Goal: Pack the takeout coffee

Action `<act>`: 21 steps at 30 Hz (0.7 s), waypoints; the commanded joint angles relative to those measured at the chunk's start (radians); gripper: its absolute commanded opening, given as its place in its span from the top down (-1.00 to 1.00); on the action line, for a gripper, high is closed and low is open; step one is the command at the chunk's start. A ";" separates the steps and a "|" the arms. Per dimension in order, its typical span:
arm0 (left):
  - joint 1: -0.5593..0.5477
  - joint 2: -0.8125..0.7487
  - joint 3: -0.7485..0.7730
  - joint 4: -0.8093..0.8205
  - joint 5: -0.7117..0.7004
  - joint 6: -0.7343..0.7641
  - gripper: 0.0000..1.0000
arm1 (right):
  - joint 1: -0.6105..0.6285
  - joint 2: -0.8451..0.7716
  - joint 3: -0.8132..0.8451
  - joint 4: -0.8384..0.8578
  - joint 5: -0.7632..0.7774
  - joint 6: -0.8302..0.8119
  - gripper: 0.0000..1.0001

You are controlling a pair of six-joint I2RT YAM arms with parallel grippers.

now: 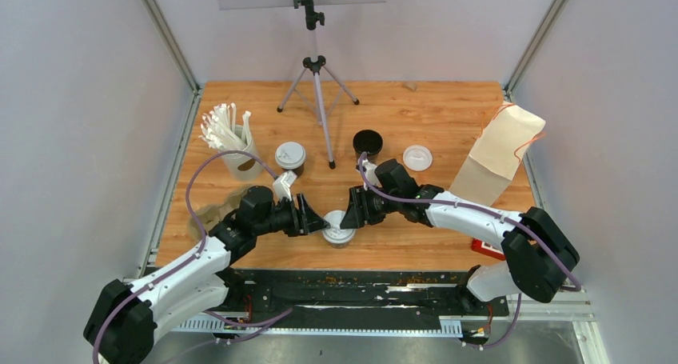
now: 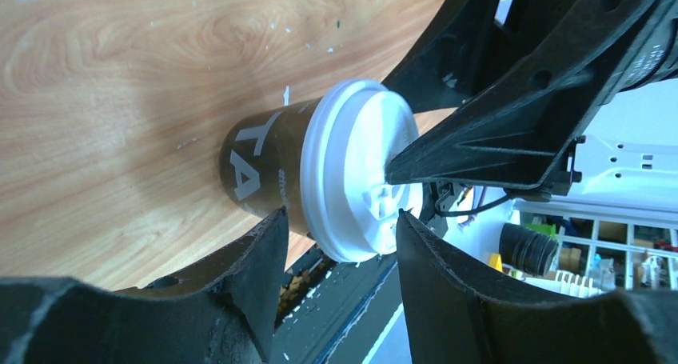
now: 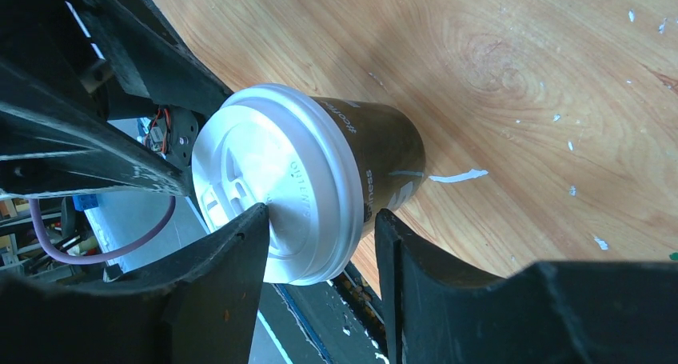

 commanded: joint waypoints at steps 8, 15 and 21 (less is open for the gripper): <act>0.004 -0.034 -0.042 0.046 0.011 -0.043 -0.22 | 0.002 0.012 -0.017 0.002 0.043 -0.015 -0.01; 0.005 -0.019 -0.117 0.174 0.025 -0.124 -0.07 | 0.002 0.020 -0.022 0.009 0.046 -0.014 -0.01; 0.005 -0.015 -0.118 0.109 -0.004 -0.112 0.05 | 0.002 0.026 -0.043 0.017 0.058 -0.022 -0.01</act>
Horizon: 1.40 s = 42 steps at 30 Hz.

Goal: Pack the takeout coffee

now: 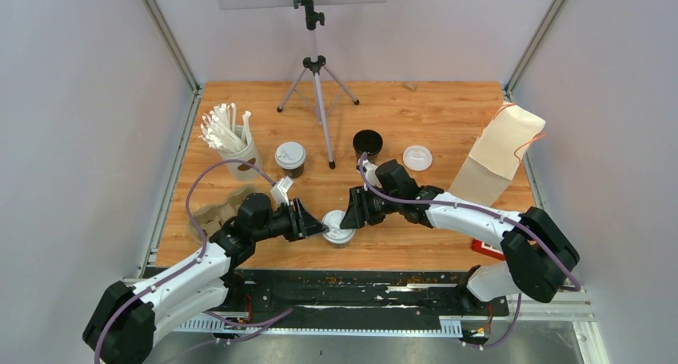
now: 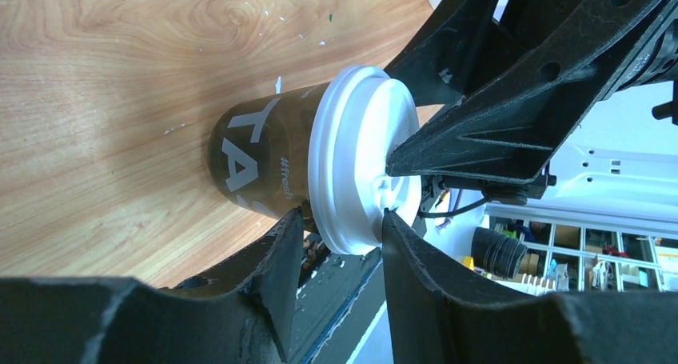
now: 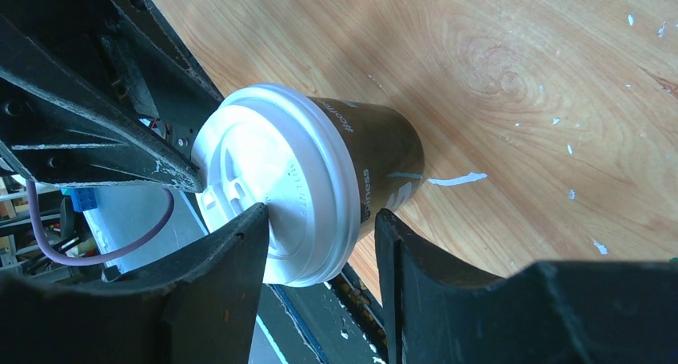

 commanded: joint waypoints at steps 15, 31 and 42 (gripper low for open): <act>0.005 0.048 0.003 -0.231 -0.118 0.068 0.25 | -0.001 0.048 -0.057 0.014 0.067 -0.041 0.00; 0.001 -0.151 -0.123 0.069 -0.008 -0.189 -0.36 | -0.003 0.049 -0.039 0.018 0.066 -0.039 0.01; -0.024 -0.122 -0.155 0.153 -0.054 -0.266 -0.24 | -0.002 0.049 -0.040 0.033 0.060 -0.026 0.01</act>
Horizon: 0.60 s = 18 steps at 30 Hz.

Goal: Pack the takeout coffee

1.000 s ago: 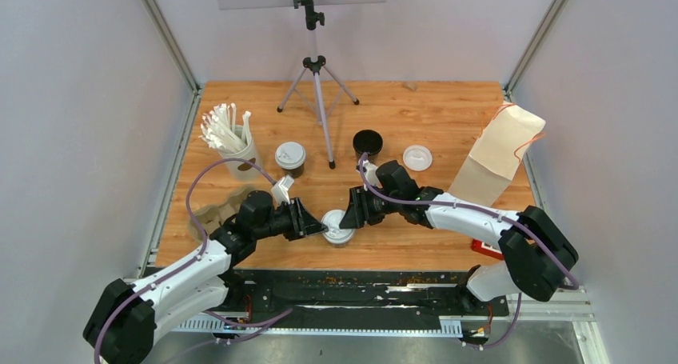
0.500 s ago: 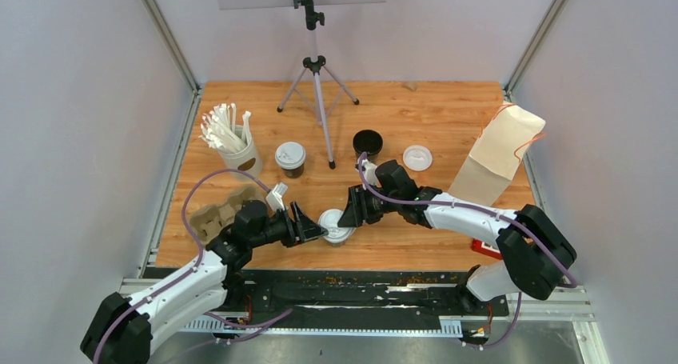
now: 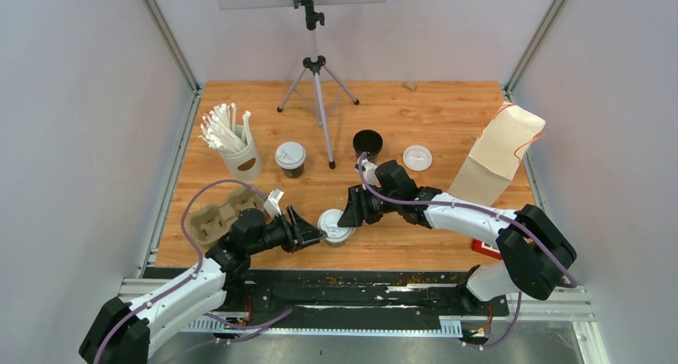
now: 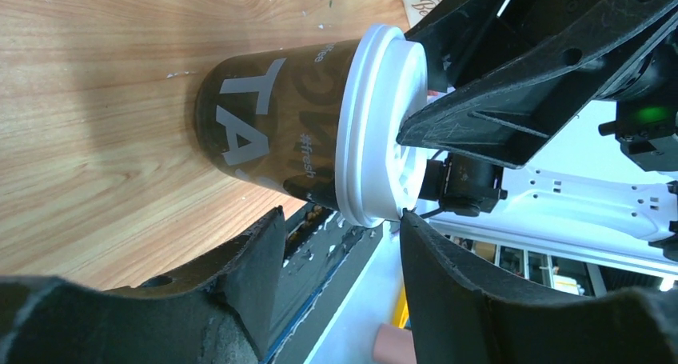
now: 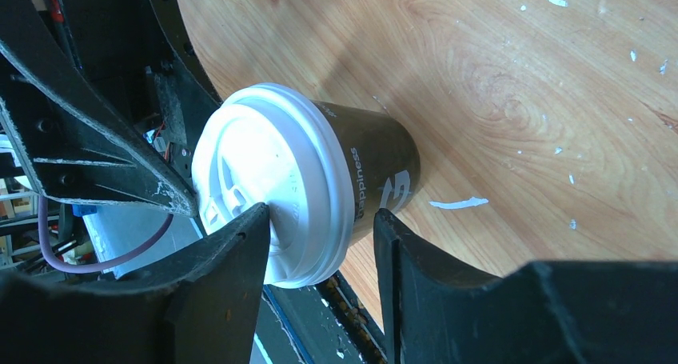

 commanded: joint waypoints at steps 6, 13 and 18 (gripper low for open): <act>-0.038 0.141 0.019 0.158 -0.028 -0.036 -0.10 | -0.002 0.031 -0.026 -0.047 0.065 -0.020 0.02; -0.082 0.139 0.066 -0.060 -0.113 0.049 0.34 | -0.002 0.036 -0.046 -0.034 0.071 -0.022 0.02; -0.101 0.121 0.060 -0.213 -0.189 0.095 0.46 | -0.001 0.064 -0.071 0.005 0.063 -0.021 0.04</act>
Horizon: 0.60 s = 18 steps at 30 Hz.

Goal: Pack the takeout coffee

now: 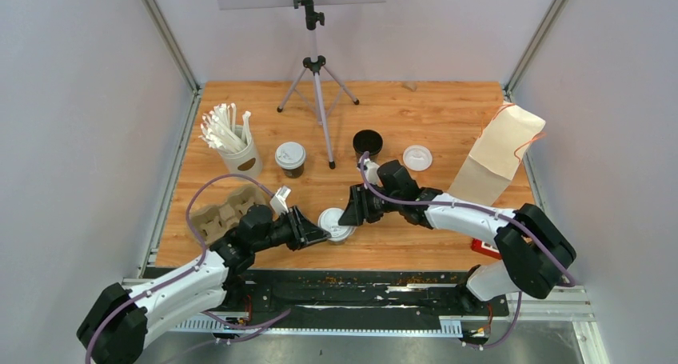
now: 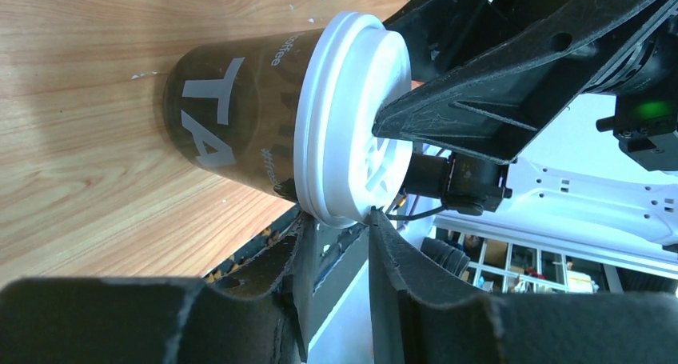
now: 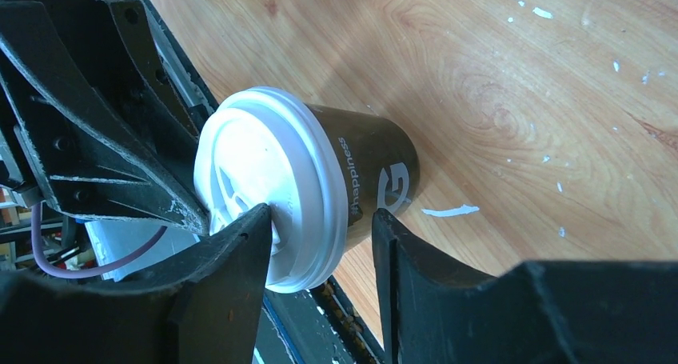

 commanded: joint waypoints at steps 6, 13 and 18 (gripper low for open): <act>-0.039 -0.028 0.043 -0.195 -0.119 0.098 0.19 | 0.003 0.099 0.015 -0.065 0.014 -0.127 0.06; -0.035 -0.076 0.163 -0.404 -0.199 0.209 -0.24 | -0.032 0.134 0.124 -0.160 -0.097 -0.274 0.01; 0.022 -0.116 0.260 -0.532 -0.226 0.285 -0.35 | -0.051 0.159 0.193 -0.242 -0.143 -0.353 -0.01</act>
